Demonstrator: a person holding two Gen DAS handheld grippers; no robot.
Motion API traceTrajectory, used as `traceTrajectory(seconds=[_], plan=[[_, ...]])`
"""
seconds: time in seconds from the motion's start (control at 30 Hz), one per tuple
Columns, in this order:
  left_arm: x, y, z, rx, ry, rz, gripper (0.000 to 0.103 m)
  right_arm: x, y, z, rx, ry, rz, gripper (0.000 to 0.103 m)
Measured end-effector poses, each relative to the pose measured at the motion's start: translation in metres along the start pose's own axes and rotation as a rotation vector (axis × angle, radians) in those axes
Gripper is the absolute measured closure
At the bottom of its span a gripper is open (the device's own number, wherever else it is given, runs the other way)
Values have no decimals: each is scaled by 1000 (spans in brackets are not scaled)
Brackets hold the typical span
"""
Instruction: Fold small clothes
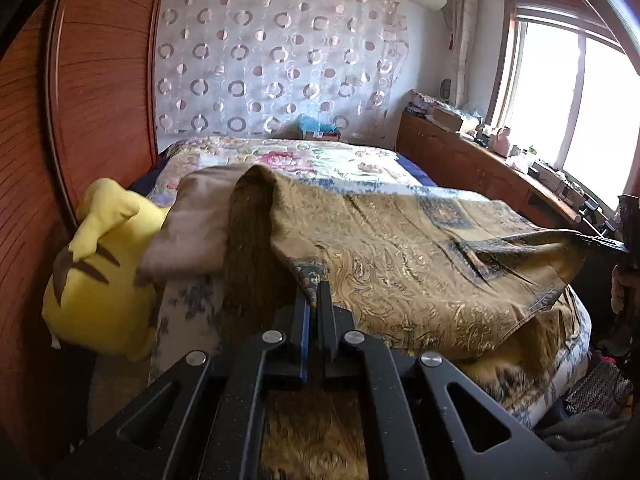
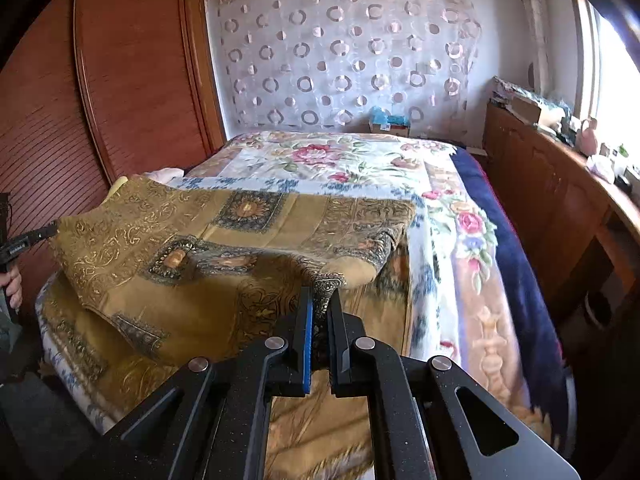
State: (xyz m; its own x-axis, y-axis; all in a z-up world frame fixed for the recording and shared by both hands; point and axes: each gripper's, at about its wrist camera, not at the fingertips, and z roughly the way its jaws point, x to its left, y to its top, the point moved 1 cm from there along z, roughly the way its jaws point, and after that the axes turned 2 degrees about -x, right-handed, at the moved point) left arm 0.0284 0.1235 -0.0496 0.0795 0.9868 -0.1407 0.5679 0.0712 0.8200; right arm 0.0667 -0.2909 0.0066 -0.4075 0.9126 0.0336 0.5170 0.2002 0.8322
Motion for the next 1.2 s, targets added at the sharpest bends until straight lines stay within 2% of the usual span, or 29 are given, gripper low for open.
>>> traceTrajectory(seconds=[0.13, 0.27, 0.63, 0.77, 0.9, 0.93, 0.97, 1.0, 1.03, 1.07, 1.2], plan=[[-1, -9, -4, 19, 16, 4, 100, -2, -10, -1, 16, 1, 9, 97], [2, -10, -8, 27, -17, -18, 100, -5, -11, -5, 18, -5, 14, 97], [0, -2, -27, 3, 7, -2, 100, 15, -10, -34, -7, -6, -20, 97], [5, -5, -22, 24, 14, 1, 100, 15, -19, -37, 13, -16, -35, 97], [8, -17, -4, 91, 26, -12, 99, 14, -33, -26, 83, -36, -68, 97], [8, -20, -1, 104, 24, -12, 97, 16, -36, -21, 104, -43, -79, 97], [8, -21, 2, 114, 32, -6, 89, 17, -39, -17, 119, -53, -87, 97], [7, -22, 4, 118, 38, -2, 82, 18, -42, -12, 135, -61, -95, 88], [7, -23, 6, 119, 37, -1, 66, 20, -43, -8, 143, -75, -105, 78], [7, -24, 5, 116, 29, -3, 56, 23, -42, -6, 146, -89, -119, 74], [9, -24, 7, 119, 51, 0, 45, 29, -32, -1, 109, -92, -118, 58]])
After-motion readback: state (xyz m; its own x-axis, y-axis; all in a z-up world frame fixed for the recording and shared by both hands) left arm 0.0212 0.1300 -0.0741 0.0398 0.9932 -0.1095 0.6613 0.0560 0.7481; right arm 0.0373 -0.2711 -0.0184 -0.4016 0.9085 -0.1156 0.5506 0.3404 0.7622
